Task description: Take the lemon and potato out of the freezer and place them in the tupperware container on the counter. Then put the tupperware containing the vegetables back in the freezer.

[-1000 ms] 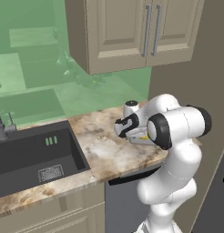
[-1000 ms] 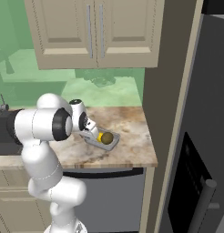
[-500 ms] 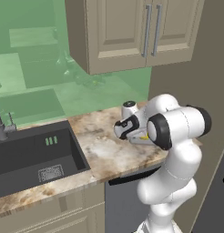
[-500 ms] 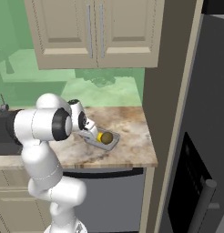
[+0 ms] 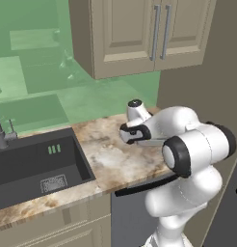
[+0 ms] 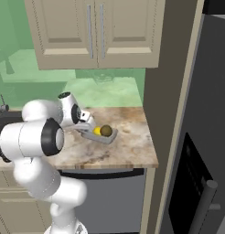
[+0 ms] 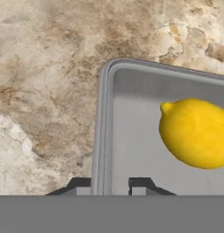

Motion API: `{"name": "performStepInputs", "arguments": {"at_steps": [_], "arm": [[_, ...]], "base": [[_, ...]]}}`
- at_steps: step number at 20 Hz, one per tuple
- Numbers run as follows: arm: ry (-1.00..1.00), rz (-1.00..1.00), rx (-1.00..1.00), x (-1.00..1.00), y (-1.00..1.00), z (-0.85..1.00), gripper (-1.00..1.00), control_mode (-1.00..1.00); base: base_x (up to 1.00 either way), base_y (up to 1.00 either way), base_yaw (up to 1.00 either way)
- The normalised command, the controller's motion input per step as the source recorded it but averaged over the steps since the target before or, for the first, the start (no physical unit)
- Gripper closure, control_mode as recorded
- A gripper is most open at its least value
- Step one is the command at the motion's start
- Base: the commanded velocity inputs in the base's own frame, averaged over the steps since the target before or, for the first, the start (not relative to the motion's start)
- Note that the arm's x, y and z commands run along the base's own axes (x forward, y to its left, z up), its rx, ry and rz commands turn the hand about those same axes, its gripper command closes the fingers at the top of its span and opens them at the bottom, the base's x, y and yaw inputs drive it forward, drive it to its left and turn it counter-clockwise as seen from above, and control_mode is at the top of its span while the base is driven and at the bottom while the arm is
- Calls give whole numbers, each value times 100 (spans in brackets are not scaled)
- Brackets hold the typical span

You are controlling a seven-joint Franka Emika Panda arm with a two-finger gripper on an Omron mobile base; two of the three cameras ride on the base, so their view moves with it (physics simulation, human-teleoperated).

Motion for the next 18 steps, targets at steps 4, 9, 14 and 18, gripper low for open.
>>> {"name": "performStepInputs", "arguments": {"at_steps": [4, 9, 14, 18], "arm": [[0, 22, -6, -17, 0, 89, 100, -100], [-3, 24, -7, -36, -2, 69, 100, -100], [-20, 32, 0, -71, -3, 45, 100, -100], [-19, 46, 0, -98, -23, 26, 100, -100]], "base": [[0, 0, 0], [0, 0, 0], [0, 0, 0], [0, 0, 0]]}}
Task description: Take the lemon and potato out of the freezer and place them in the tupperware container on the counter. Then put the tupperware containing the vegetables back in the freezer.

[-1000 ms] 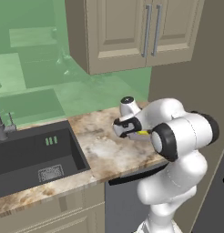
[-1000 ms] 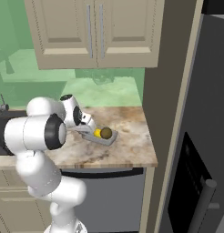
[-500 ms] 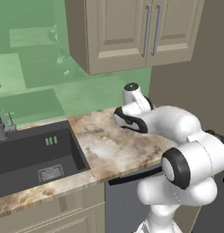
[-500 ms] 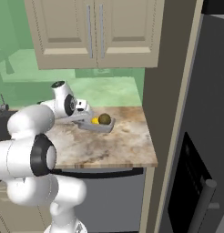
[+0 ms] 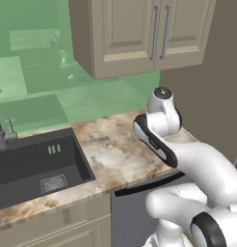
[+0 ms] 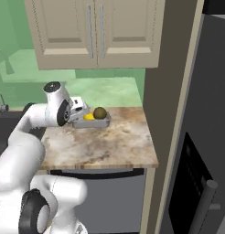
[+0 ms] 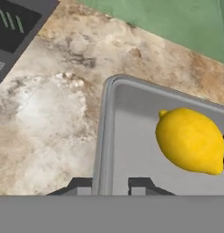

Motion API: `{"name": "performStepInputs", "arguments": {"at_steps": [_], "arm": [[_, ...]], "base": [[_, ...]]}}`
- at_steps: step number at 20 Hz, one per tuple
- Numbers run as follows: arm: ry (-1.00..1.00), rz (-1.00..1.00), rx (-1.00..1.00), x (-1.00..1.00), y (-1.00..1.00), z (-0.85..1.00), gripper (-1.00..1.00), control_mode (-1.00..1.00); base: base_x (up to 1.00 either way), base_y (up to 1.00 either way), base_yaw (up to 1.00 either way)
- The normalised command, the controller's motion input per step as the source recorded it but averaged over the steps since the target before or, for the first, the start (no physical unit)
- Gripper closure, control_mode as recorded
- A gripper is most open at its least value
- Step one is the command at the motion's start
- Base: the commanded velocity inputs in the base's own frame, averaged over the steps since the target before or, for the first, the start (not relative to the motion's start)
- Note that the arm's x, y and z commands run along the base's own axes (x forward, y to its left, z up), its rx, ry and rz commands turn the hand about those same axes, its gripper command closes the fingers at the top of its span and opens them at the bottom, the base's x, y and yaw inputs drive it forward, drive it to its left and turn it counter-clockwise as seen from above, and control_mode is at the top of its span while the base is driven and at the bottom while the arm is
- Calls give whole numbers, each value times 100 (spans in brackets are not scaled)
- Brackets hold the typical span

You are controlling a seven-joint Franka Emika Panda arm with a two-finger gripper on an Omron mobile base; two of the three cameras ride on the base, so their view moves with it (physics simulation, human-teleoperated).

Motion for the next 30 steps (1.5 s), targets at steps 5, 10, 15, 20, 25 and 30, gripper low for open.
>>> {"name": "performStepInputs", "arguments": {"at_steps": [5, 10, 15, 20, 25, 30], "arm": [[-21, 59, -4, -100, -25, 25, 100, -100], [-12, 61, -12, -90, -32, 44, 100, -100], [-1, 47, -19, -82, -9, 67, 100, -100], [3, 19, -19, -43, 5, 65, 100, -100], [-1, 1, -15, -22, 12, 28, 100, -100], [-4, -1, -4, -23, 0, 7, 100, -100]], "base": [[0, 0, 0], [0, 0, 0], [0, 0, 0], [0, 0, 0], [0, 0, 0], [0, 0, 0]]}}
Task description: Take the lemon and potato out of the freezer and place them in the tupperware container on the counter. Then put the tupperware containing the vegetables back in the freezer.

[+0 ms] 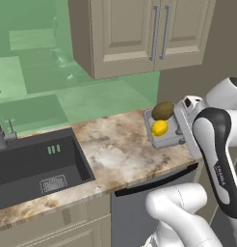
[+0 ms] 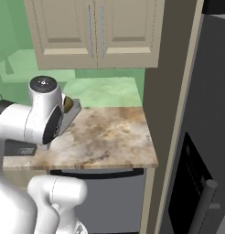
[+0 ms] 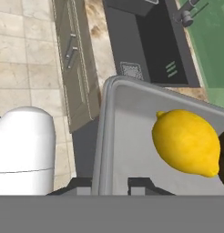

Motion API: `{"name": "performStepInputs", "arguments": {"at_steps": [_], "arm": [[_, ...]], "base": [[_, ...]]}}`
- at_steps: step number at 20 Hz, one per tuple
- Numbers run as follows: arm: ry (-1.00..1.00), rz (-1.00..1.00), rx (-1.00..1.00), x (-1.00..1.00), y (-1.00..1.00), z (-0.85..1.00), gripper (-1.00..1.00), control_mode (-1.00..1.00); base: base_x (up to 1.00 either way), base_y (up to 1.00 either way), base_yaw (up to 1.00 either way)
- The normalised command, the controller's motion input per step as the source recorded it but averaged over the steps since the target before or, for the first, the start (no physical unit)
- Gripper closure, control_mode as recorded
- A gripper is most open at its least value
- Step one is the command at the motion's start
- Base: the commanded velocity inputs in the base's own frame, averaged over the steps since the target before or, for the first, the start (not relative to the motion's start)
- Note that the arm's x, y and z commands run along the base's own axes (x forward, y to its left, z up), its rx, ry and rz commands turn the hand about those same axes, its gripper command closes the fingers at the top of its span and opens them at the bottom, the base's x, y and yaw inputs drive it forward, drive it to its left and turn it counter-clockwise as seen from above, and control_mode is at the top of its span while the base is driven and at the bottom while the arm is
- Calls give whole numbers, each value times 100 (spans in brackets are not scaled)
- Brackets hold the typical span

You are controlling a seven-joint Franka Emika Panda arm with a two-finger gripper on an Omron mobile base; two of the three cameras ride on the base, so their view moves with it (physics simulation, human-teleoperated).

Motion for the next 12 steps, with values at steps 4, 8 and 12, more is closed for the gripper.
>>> {"name": "performStepInputs", "arguments": {"at_steps": [4, 8, 12], "arm": [[-3, -1, 0, -17, 0, 0, 100, -100], [0, 0, 0, -3, 0, 0, 100, -100], [0, 0, 0, 0, 0, 0, 100, -100]], "base": [[0, 0, 0], [0, 0, 0], [0, 0, 0]]}}
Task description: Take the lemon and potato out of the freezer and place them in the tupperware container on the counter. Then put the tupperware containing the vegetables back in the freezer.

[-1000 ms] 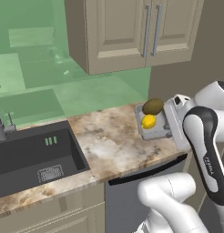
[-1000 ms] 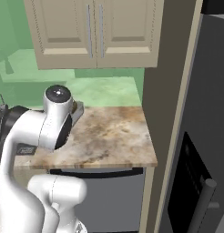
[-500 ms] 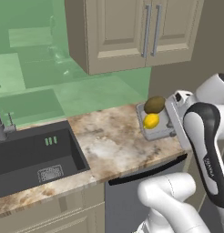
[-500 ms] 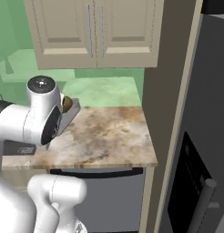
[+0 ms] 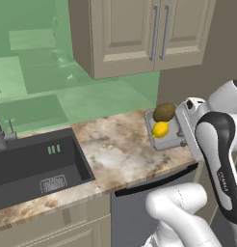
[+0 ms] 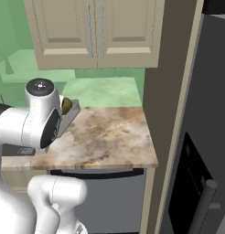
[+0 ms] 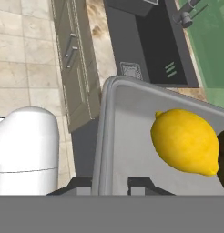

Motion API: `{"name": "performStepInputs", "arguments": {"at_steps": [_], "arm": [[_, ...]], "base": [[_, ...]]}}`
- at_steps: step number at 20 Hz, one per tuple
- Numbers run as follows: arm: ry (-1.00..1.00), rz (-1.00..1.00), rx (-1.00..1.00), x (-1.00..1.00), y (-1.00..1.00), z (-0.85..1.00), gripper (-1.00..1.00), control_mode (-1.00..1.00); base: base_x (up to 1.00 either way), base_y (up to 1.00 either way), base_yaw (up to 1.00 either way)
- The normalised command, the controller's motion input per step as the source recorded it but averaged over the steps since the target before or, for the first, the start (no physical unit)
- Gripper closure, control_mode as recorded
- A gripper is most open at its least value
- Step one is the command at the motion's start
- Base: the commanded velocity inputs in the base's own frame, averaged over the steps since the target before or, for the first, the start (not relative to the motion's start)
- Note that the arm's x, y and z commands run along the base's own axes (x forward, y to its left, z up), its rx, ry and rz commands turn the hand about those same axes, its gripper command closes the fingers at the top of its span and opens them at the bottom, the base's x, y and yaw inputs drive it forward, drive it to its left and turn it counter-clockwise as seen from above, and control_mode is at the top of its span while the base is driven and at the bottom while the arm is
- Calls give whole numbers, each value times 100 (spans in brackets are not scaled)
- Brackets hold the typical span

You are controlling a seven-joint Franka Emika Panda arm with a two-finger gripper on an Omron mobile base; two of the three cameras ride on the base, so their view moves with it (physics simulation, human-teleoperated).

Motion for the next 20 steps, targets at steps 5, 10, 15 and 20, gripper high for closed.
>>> {"name": "performStepInputs", "arguments": {"at_steps": [5, 10, 15, 20], "arm": [[0, 0, 0, -7, 0, 0, 100, -100], [0, 0, 0, 0, 0, 0, 100, 100], [0, 0, 0, 0, 0, 0, 100, 100], [0, 0, 0, 0, 0, 0, 100, 100]], "base": [[0, 0, 0], [-95, -9, 0], [-100, -24, 0], [-100, -31, 0]]}}
